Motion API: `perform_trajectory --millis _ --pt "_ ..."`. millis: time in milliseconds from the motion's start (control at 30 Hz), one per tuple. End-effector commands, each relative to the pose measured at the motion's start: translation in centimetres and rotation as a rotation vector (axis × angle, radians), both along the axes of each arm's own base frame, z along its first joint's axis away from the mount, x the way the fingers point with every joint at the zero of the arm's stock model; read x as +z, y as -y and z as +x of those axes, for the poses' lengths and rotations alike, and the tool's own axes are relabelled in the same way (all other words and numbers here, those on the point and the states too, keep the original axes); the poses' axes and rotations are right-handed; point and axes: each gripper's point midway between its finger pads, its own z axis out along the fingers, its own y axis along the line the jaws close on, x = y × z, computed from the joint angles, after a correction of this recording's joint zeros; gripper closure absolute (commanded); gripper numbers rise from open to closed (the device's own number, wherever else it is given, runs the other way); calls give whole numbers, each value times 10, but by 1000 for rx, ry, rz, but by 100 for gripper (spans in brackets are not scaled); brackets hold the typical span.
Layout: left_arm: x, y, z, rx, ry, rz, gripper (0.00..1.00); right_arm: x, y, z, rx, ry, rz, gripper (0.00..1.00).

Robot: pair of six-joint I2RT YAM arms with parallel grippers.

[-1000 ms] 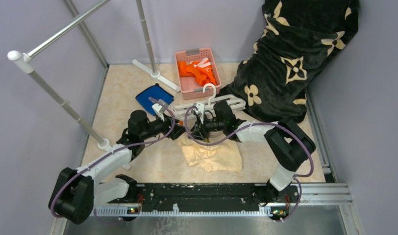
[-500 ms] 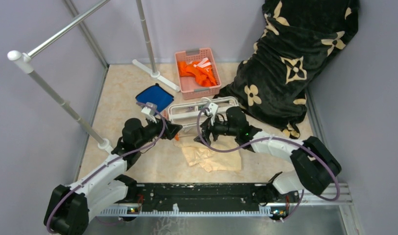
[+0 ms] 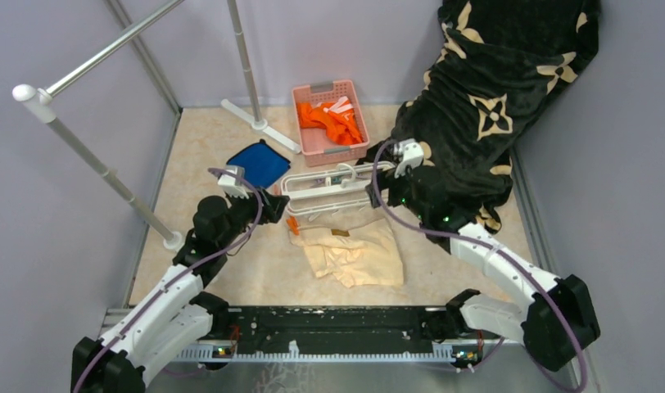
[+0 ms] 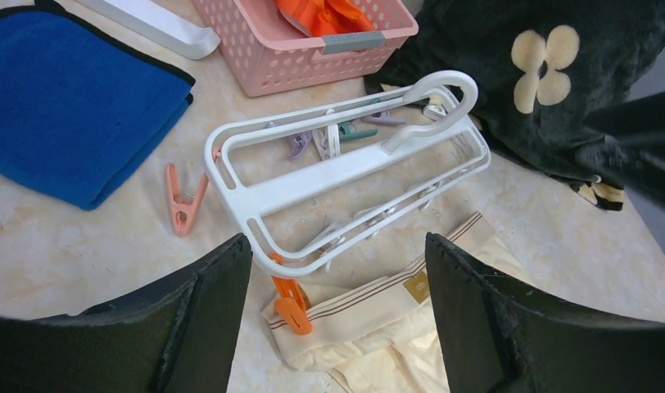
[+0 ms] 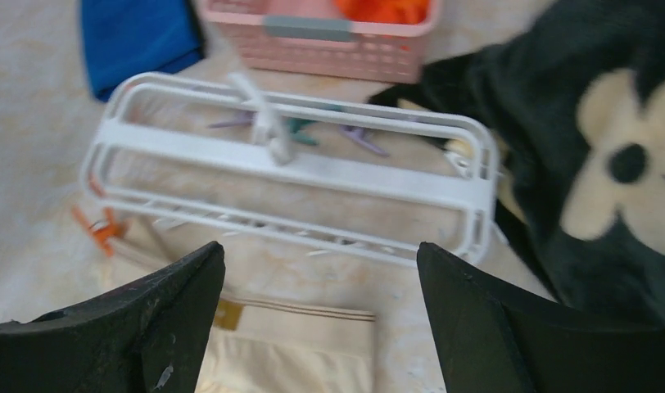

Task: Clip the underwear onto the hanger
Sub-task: Open the clamp at the hanger.

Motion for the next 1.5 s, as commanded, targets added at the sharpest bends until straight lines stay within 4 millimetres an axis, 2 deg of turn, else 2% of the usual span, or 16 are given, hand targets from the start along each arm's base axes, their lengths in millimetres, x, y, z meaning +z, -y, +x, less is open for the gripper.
perform_trajectory --millis 0,200,333,500,533,600,700,900,1033,1167,1467 --pt "8 -1 5 -4 32 52 19 -6 54 42 -296 -145 -14 14" --pt "7 9 10 -65 23 90 19 -37 74 84 -389 -297 -104 19" --pt "10 12 9 -86 37 101 19 -53 78 109 -381 -372 -57 23" --pt "12 9 7 -89 57 127 18 -75 81 118 -361 -446 -104 26" --pt "11 8 7 -87 58 130 18 -76 82 119 -361 -453 -107 27" --pt "10 8 6 -89 56 128 18 -95 83 117 -360 -503 -127 29" --pt "8 11 5 -101 50 119 18 -107 82 116 -354 -531 -135 32" --pt "10 19 4 -146 54 109 19 -123 83 121 -360 -554 -164 46" --pt "12 25 0 -204 77 128 19 -125 78 116 -327 -568 -146 52" --pt "14 23 1 -211 112 173 19 -128 61 101 -249 -609 -86 58" --pt "15 28 6 -244 113 206 19 -119 5 73 -80 -627 -26 59"
